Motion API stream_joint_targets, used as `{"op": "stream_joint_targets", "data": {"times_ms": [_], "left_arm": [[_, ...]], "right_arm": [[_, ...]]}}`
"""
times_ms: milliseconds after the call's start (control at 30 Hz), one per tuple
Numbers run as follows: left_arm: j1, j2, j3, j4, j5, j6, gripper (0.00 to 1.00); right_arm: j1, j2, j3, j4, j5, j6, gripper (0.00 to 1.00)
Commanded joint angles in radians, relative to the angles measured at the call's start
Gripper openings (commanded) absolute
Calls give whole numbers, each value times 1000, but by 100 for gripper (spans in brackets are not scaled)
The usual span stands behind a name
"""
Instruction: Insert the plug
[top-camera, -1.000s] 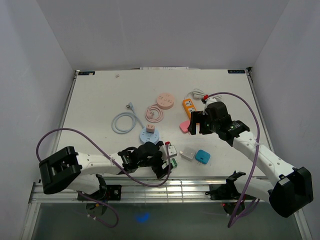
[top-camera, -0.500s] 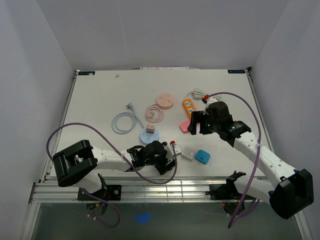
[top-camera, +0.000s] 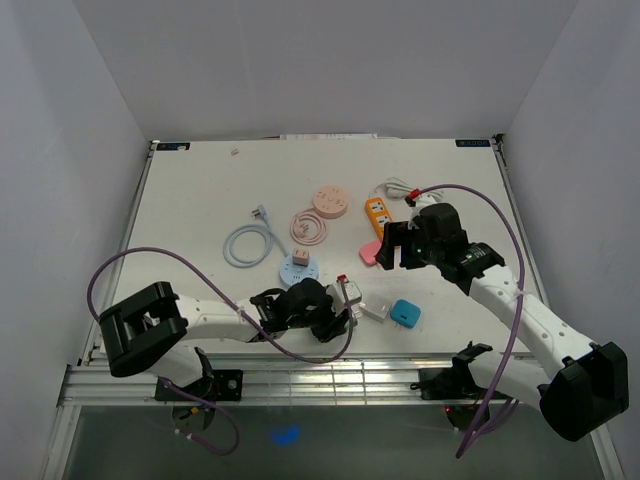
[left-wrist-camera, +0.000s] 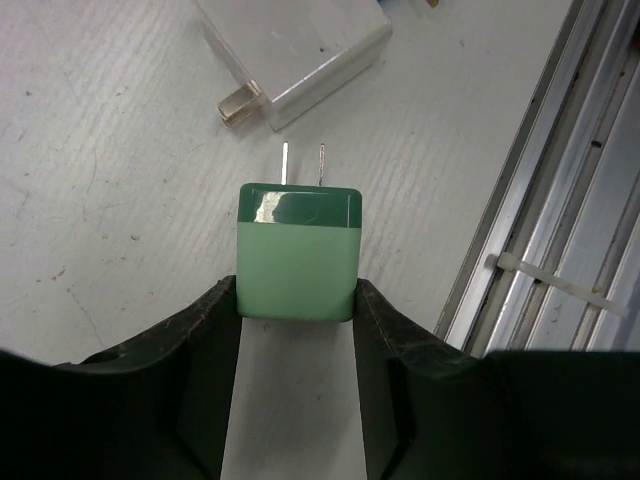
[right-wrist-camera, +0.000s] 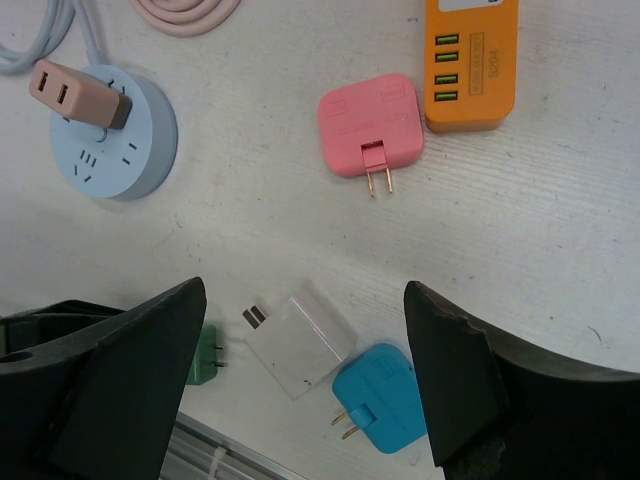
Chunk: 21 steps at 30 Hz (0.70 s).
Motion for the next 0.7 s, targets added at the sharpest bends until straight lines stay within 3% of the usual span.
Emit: {"op": "stream_joint_targets", "data": {"times_ms": [0, 200, 367, 667], "left_arm": [[46, -87, 35, -1, 18, -101, 17], [127, -103, 145, -113, -6, -316, 0], [135, -69, 202, -136, -43, -373, 0], [140, -78, 230, -134, -149, -357, 0]], "right_arm": [[-5, -29, 8, 25, -28, -2, 85], [-6, -26, 25, 36, -121, 66, 85], [-3, -26, 19, 91, -253, 184, 83], [-5, -17, 14, 114, -292, 297, 83]]}}
